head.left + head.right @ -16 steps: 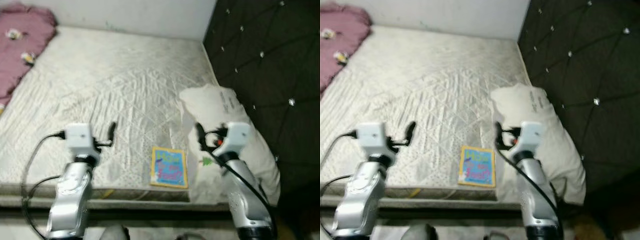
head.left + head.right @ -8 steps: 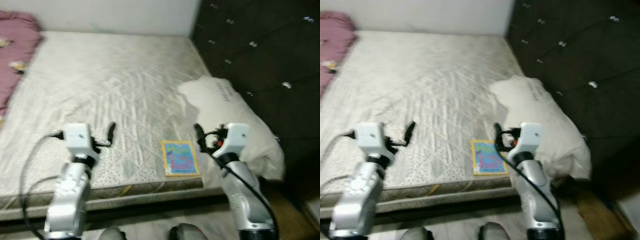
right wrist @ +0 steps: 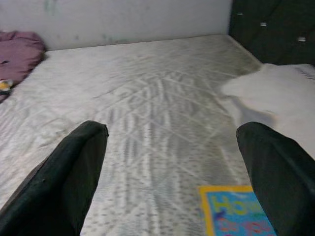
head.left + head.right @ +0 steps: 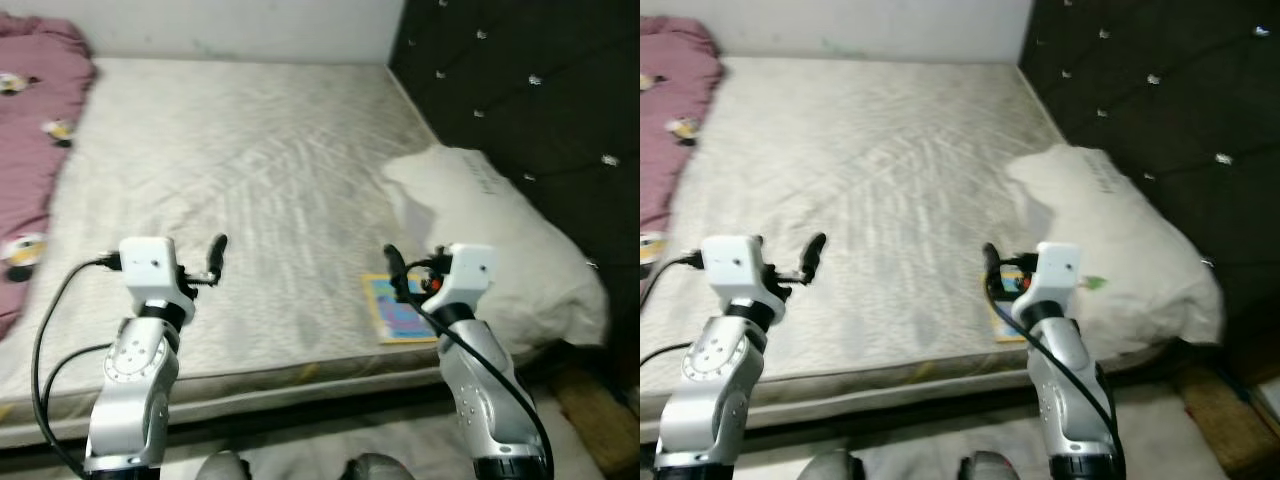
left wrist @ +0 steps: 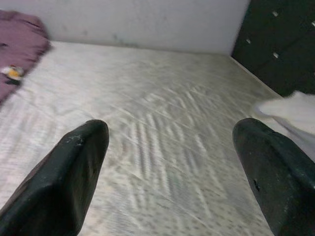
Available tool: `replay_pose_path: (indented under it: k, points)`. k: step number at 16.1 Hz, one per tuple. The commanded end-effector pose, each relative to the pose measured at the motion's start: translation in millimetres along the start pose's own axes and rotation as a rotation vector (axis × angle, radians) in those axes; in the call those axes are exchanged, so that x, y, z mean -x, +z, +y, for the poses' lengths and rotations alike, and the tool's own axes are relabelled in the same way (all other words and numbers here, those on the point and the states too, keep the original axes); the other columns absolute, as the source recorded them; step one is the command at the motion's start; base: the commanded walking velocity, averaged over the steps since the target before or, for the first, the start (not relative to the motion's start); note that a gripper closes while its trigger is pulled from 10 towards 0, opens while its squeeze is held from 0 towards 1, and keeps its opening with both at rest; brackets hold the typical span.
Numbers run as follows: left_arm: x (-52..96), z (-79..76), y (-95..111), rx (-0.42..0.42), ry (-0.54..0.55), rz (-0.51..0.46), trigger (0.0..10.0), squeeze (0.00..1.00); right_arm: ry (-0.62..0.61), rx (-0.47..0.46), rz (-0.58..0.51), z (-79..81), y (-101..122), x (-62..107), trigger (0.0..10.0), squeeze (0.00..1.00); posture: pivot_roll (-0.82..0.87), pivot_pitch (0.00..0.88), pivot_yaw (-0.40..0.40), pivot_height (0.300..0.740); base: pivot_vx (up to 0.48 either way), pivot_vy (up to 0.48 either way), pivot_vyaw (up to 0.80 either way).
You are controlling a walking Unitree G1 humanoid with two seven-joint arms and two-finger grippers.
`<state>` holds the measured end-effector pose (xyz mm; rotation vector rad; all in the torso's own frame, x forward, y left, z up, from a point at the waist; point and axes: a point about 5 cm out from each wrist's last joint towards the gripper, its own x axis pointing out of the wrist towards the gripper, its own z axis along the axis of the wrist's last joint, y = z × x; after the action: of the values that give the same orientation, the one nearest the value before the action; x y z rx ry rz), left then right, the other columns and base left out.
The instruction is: Clean up the room
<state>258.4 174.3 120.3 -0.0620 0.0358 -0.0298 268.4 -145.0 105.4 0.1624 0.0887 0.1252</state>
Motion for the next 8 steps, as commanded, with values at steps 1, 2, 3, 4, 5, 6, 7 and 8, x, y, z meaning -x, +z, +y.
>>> replay_pose_path:
  k: [1, 2, 3, 4, 5, 6, 7, 8]
  points:
    - [-1.1, -9.5, -1.2, 0.017, -0.029, 0.005, 10.0, 0.0, -0.048, 0.019, -0.003, -13.3, 2.2, 3.6, 10.0, 0.0, -0.01, 0.058, -0.074, 0.74, 0.0, 0.48, 0.0]
    - [-1.5, -9.8, -0.8, 0.018, -0.03, 0.005, 10.0, 0.0, -0.05, 0.02, -0.003, -13.7, 2.4, 3.6, 10.0, 0.0, -0.01, 0.057, -0.074, 0.74, 0.0, 0.48, 0.0]
    - [-1.6, -10.5, -0.3, 0.018, -0.032, 0.003, 10.0, 0.0, -0.051, 0.021, -0.003, -14.0, 2.5, 3.6, 10.0, 0.0, -0.01, 0.057, -0.074, 0.74, 0.0, 0.48, 0.0]
    - [-1.8, -10.6, -0.2, 0.02, -0.032, 0.003, 10.0, 0.0, -0.052, 0.021, -0.003, -13.7, 2.4, 3.4, 10.0, 0.0, -0.01, 0.056, -0.074, 0.74, 0.0, 0.48, 0.0]
    - [-1.7, -11.0, -0.4, 0.02, -0.033, 0.003, 10.0, 0.0, -0.051, 0.02, -0.003, -13.5, 2.2, 3.6, 10.0, 0.0, -0.01, 0.056, -0.074, 0.74, 0.0, 0.48, 0.0]
    - [-1.6, -11.1, -0.2, 0.019, -0.033, 0.002, 10.0, 0.0, -0.046, 0.015, -0.004, -12.1, 2.0, 3.7, 10.0, 0.0, -0.01, 0.056, -0.074, 0.74, 0.0, 0.48, 0.0]
    - [-1.6, -10.9, 0.0, 0.019, -0.032, 0.001, 10.0, 0.0, -0.029, 0.035, -0.003, -10.0, 2.2, 3.1, 10.0, 0.0, 0.0, 0.054, -0.075, 0.74, 0.0, 0.48, 0.0]
    - [-1.6, -10.8, 0.0, 0.019, -0.031, 0.001, 10.0, 0.0, -0.02, 0.049, -0.003, -9.3, 2.3, 2.9, 10.0, 0.0, 0.0, 0.054, -0.075, 0.74, 0.0, 0.48, 0.0]
